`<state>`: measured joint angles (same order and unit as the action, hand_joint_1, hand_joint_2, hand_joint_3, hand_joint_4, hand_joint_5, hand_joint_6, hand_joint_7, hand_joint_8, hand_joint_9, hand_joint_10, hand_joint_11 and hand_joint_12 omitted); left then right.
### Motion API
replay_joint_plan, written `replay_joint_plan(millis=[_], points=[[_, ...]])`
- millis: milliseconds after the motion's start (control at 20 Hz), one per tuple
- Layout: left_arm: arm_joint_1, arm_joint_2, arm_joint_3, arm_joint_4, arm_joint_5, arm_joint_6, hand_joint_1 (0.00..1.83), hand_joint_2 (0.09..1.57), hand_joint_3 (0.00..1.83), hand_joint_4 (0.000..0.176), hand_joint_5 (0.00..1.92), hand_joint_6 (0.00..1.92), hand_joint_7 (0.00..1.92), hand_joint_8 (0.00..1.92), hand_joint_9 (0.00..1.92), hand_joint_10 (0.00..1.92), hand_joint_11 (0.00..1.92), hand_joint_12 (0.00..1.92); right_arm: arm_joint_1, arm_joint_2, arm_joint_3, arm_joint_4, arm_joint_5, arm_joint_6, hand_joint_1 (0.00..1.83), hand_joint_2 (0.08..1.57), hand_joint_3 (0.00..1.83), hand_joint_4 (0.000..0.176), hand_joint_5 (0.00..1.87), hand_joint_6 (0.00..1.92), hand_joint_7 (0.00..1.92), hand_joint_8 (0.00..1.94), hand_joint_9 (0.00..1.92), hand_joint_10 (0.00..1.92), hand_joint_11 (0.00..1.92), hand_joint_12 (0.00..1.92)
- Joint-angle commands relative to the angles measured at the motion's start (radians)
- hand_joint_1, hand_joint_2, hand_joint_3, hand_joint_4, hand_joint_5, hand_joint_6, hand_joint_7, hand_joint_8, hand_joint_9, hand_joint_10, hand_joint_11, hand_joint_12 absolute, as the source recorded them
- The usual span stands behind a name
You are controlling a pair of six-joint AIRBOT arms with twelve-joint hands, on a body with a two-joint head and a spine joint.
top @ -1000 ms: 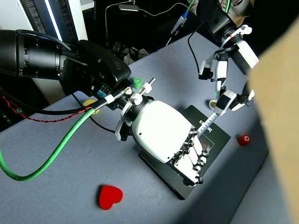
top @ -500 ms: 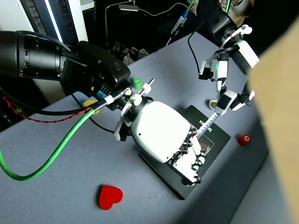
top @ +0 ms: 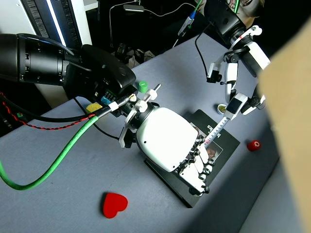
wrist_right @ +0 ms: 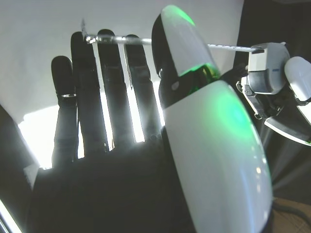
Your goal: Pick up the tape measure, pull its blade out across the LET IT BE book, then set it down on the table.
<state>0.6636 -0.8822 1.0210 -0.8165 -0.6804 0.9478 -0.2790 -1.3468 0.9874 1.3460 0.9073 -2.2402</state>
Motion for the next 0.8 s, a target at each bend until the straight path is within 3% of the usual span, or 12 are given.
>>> replay_joint_plan(millis=[0, 750], points=[[-0.009, 0.008, 0.002, 0.029, -0.114, -0.011, 1.39, 1.06, 0.00, 0.000, 1.08, 0.66, 1.18, 0.76, 0.95, 1.10, 0.85, 0.98, 0.009, 0.003, 0.002, -0.082, 0.042, 0.006, 0.91, 1.21, 0.00, 0.000, 0.57, 0.00, 0.67, 0.01, 0.63, 0.01, 0.09, 1.14], [-0.009, 0.007, 0.003, 0.019, -0.123, -0.011, 1.39, 1.06, 0.00, 0.000, 1.09, 0.65, 1.17, 0.77, 0.93, 1.11, 0.84, 0.99, 0.017, 0.003, 0.009, -0.093, 0.042, 0.011, 0.91, 1.21, 0.00, 0.000, 0.58, 0.01, 0.66, 0.00, 0.64, 0.01, 0.12, 1.16]])
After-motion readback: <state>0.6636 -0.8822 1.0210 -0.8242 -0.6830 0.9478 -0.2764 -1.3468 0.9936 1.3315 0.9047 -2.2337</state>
